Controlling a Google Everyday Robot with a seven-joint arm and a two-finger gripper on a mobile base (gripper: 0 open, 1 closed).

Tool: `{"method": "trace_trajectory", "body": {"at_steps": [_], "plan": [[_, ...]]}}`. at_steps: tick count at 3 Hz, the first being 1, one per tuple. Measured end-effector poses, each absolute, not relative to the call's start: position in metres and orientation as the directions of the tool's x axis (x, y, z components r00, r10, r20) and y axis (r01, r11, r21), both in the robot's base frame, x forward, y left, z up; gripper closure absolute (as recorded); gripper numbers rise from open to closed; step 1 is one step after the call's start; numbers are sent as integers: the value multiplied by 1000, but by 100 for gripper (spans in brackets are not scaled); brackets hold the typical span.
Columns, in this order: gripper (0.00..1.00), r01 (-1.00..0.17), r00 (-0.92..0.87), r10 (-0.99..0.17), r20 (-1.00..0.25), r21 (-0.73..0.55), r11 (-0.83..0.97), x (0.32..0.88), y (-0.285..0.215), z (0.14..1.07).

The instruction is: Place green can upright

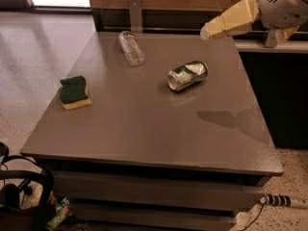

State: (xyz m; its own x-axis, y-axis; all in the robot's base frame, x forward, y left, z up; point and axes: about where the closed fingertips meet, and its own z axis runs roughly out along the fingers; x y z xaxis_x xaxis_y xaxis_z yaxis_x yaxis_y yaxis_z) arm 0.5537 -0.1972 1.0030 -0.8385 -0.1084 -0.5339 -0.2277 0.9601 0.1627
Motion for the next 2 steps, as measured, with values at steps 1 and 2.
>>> {"method": "trace_trajectory", "body": {"at_steps": [1, 2], "plan": [[0, -109, -890, -8, -455, 195, 975, 557, -181, 993], [0, 10, -927, 52, -370, 115, 993, 569, -164, 983]]}}
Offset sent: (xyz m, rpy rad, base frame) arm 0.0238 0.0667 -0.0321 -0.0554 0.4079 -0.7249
